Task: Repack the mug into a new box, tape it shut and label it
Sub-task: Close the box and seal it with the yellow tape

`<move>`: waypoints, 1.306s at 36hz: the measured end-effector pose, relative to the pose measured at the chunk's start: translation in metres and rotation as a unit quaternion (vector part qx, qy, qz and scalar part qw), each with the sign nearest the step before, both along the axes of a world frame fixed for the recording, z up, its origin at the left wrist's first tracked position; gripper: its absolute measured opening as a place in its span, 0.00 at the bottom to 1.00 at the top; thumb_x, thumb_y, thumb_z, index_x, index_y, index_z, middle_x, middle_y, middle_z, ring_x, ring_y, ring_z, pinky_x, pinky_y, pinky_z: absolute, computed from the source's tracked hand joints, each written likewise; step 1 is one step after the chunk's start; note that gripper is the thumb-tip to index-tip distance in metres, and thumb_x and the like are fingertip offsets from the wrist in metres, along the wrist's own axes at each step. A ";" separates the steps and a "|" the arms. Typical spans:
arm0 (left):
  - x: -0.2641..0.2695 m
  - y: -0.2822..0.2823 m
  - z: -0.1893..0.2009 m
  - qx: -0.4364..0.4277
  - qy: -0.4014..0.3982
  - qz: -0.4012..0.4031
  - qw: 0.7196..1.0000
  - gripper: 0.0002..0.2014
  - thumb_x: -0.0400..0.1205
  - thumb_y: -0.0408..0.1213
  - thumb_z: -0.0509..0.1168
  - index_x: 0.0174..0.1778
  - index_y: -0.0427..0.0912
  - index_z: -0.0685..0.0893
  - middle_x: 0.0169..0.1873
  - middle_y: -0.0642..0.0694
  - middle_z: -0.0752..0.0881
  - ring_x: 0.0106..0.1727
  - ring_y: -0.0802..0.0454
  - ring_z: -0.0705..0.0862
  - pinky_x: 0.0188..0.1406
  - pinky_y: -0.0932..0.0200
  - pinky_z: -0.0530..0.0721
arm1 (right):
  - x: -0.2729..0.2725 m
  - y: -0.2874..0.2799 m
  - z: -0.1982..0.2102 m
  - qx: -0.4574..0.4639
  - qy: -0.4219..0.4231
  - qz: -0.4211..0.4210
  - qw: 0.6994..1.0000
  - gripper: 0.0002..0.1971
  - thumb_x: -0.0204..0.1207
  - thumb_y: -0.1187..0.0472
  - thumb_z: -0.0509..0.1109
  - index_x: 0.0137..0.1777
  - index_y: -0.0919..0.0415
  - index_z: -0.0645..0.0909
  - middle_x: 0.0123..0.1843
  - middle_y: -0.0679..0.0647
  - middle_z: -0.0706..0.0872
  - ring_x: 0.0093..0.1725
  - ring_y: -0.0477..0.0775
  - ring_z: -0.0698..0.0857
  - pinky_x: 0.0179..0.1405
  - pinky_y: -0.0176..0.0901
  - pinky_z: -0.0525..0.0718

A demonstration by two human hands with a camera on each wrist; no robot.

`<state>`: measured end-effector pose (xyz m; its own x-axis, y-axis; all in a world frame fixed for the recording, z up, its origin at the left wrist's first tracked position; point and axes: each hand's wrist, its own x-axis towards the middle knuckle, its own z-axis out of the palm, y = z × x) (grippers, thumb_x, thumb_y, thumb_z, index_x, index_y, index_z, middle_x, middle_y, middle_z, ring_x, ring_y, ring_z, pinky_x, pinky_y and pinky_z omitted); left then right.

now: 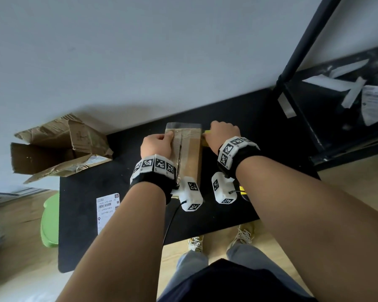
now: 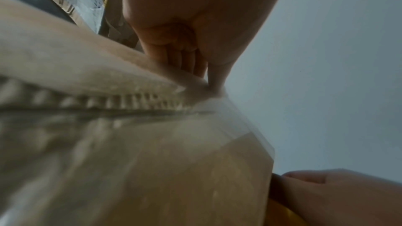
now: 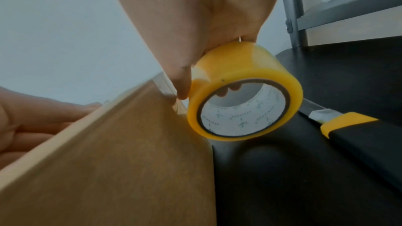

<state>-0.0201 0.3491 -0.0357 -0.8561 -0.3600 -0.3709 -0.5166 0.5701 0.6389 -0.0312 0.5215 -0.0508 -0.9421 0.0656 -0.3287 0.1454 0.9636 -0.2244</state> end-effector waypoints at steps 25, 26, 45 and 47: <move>0.004 0.065 -0.003 -0.177 -0.031 -0.066 0.982 0.61 0.65 0.64 0.68 0.84 0.42 0.40 0.79 0.33 0.62 0.79 0.37 0.62 0.80 0.43 0.55 | 0.068 0.067 -0.018 -0.115 -0.035 -0.218 0.968 0.21 0.82 0.63 0.62 0.75 0.61 0.70 0.72 0.63 0.75 0.70 0.65 0.76 0.64 0.56 0.79; 0.004 0.066 -0.003 -0.189 -0.030 -0.069 0.979 0.60 0.65 0.65 0.67 0.84 0.42 0.41 0.77 0.33 0.64 0.77 0.36 0.64 0.79 0.43 0.57 | 0.071 0.068 -0.021 -0.111 -0.048 -0.222 0.968 0.21 0.82 0.61 0.63 0.75 0.61 0.69 0.71 0.63 0.75 0.69 0.65 0.76 0.64 0.56 0.79; 0.006 0.066 -0.007 -0.226 -0.029 -0.090 0.969 0.57 0.72 0.70 0.63 0.85 0.40 0.42 0.82 0.31 0.50 0.83 0.35 0.49 0.82 0.40 0.46 | 0.081 0.059 -0.048 -0.035 -0.121 -0.196 0.972 0.22 0.77 0.61 0.71 0.68 0.65 0.70 0.66 0.65 0.79 0.61 0.64 0.83 0.51 0.49 0.81; 0.007 0.062 -0.007 -0.209 -0.029 -0.100 0.972 0.56 0.73 0.70 0.61 0.84 0.40 0.41 0.83 0.32 0.47 0.84 0.36 0.47 0.82 0.41 0.45 | 0.080 0.060 -0.046 -0.039 -0.116 -0.205 0.971 0.20 0.78 0.64 0.68 0.68 0.66 0.70 0.64 0.65 0.81 0.59 0.64 0.84 0.52 0.50 0.82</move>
